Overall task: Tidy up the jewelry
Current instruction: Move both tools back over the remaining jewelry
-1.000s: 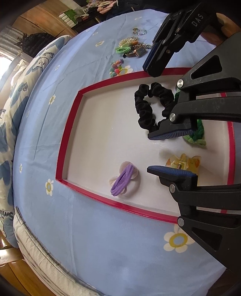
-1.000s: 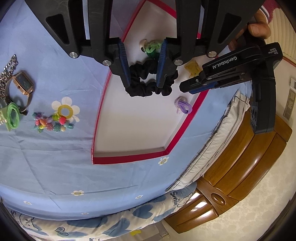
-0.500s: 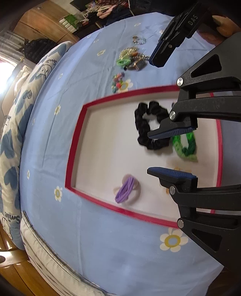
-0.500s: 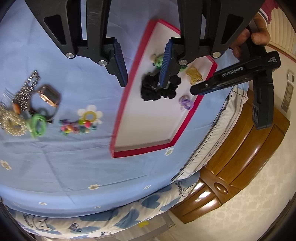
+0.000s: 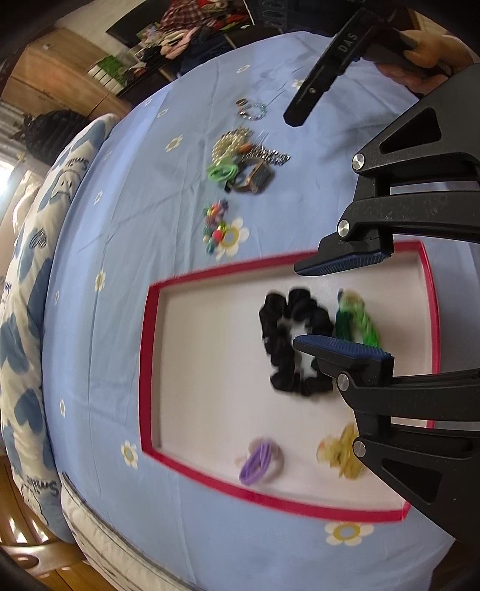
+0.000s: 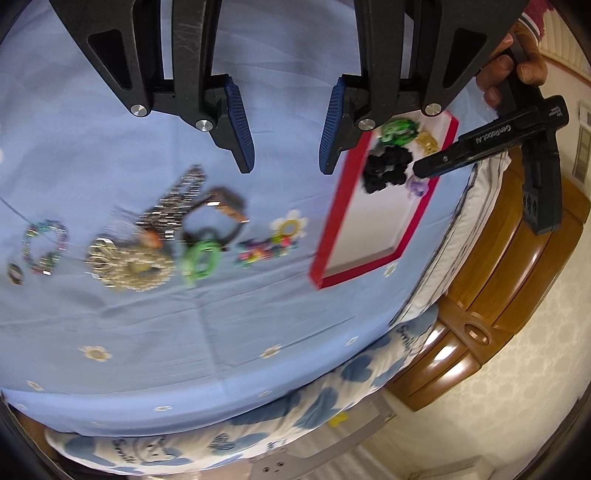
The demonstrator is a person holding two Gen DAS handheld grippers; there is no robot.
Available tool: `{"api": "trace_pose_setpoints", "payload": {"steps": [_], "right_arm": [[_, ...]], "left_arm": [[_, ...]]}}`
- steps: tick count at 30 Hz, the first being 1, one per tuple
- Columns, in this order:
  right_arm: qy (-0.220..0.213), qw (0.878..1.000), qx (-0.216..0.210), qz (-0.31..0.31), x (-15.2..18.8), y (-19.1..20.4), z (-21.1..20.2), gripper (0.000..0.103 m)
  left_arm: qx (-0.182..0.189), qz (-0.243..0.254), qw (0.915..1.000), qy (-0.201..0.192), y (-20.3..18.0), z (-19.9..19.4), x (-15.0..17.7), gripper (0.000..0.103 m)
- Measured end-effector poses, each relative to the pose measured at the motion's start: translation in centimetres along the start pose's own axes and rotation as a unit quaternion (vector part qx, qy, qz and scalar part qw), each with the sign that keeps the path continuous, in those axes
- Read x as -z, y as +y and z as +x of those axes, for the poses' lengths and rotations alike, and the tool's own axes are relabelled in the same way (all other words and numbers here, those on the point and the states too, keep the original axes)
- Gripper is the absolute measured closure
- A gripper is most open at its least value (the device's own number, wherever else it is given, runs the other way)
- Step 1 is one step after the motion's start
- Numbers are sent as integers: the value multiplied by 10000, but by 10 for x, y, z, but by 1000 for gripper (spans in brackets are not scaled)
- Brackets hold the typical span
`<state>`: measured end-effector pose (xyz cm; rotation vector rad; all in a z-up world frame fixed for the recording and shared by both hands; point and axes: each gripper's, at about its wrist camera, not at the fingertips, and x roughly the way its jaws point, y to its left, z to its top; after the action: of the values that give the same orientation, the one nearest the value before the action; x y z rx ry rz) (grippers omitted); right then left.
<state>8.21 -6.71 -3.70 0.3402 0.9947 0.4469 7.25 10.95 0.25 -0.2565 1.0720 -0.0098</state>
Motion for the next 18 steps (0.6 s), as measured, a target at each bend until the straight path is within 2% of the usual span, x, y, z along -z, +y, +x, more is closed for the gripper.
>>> {"api": "trace_pose_setpoints", "payload": {"steps": [10, 18], "right_arm": [[-207, 9980, 331, 496, -2, -55, -21, 63], [-340, 9963, 480, 626, -14, -77, -27, 63]], "left_arm": [[183, 318, 9992, 130, -38, 14, -5, 72], [267, 554, 9979, 195, -68, 30, -19, 72]]}}
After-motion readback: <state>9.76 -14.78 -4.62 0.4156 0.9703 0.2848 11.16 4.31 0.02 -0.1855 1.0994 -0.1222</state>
